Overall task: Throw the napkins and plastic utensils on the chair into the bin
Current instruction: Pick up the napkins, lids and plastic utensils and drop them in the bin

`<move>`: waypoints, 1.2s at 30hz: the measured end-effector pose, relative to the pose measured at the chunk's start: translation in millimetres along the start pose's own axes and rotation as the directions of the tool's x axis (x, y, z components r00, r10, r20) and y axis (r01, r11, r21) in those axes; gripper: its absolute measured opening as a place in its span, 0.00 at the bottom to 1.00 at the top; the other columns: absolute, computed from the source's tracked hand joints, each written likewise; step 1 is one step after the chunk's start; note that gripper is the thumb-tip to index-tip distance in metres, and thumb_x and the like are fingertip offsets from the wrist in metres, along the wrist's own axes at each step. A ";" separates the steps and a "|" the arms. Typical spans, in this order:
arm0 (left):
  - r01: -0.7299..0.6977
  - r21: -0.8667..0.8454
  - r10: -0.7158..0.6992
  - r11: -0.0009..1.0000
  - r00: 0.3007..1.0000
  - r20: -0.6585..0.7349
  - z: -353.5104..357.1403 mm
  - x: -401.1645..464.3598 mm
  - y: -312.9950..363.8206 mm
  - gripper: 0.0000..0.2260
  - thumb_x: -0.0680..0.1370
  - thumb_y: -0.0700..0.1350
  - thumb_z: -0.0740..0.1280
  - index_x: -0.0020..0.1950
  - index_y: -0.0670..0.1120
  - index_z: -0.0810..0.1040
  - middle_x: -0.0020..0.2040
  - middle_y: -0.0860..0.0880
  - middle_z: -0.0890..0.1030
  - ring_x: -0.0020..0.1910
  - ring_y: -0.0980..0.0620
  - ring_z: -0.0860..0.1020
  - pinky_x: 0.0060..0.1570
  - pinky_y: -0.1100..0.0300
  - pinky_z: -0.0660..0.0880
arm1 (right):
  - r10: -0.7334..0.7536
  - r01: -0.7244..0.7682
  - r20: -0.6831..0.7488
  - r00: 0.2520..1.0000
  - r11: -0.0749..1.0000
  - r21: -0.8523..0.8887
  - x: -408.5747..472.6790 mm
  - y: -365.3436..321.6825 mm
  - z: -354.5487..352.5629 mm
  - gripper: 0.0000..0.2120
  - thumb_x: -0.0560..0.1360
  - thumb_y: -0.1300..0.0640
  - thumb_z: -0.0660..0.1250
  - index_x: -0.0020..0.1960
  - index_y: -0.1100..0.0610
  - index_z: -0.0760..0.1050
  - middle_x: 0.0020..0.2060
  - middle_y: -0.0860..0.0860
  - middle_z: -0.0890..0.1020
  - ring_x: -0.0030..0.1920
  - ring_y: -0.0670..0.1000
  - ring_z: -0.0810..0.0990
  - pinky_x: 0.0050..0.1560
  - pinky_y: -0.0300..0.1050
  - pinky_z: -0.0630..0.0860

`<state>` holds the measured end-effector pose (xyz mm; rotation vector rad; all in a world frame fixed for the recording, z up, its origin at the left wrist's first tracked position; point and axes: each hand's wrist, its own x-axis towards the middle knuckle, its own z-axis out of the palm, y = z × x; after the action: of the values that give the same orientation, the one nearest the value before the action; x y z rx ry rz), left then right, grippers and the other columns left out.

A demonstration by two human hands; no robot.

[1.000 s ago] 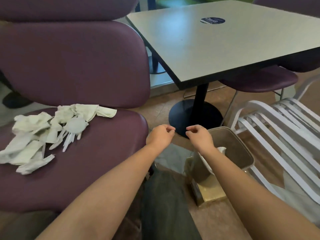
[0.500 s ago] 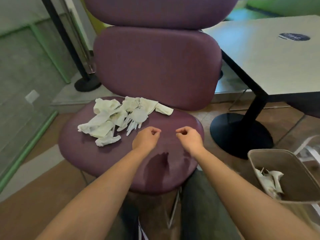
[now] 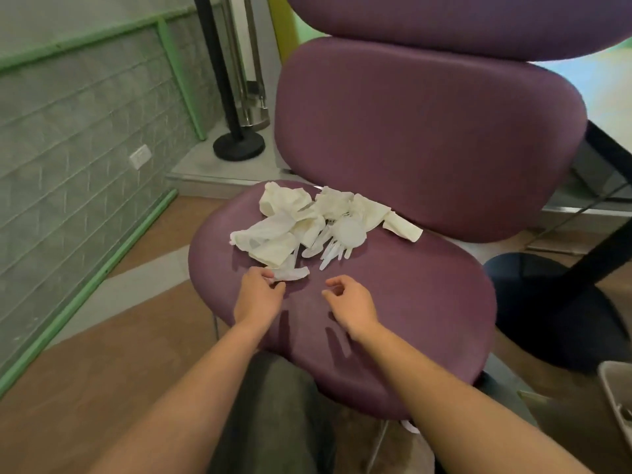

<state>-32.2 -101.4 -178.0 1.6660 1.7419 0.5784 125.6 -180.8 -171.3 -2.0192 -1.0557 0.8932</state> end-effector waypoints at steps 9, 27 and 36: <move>0.030 0.028 -0.030 0.999 0.999 0.030 -1.1 27.7 -14.8 0.24 0.76 0.61 0.66 0.68 0.53 0.71 0.63 0.50 0.70 0.59 0.49 0.76 0.57 0.50 0.73 | -0.094 0.100 0.063 0.994 0.989 -0.111 36.9 -24.9 52.3 0.22 0.71 0.51 0.65 0.65 0.47 0.73 0.55 0.52 0.80 0.59 0.56 0.77 0.59 0.54 0.76; 0.046 -0.398 0.037 0.916 0.979 0.199 -10.2 13.5 -2.2 0.14 0.74 0.51 0.73 0.51 0.47 0.73 0.47 0.48 0.82 0.41 0.53 0.80 0.38 0.64 0.75 | -0.099 0.126 -0.106 0.989 0.951 0.282 19.6 -23.0 38.6 0.06 0.74 0.61 0.69 0.47 0.54 0.73 0.42 0.48 0.80 0.42 0.47 0.78 0.40 0.34 0.71; 0.125 -0.570 0.039 0.812 0.963 0.267 -29.5 17.4 22.8 0.18 0.74 0.62 0.69 0.47 0.47 0.83 0.48 0.47 0.86 0.51 0.46 0.83 0.59 0.49 0.77 | -0.243 0.255 -0.079 0.967 0.928 0.270 11.3 -60.2 38.6 0.18 0.74 0.53 0.72 0.63 0.55 0.77 0.54 0.48 0.80 0.52 0.46 0.78 0.52 0.37 0.74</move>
<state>-36.9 -78.5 -144.2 1.1942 1.2301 0.7388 75.5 -135.0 -146.2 -1.6235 -1.0685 0.8083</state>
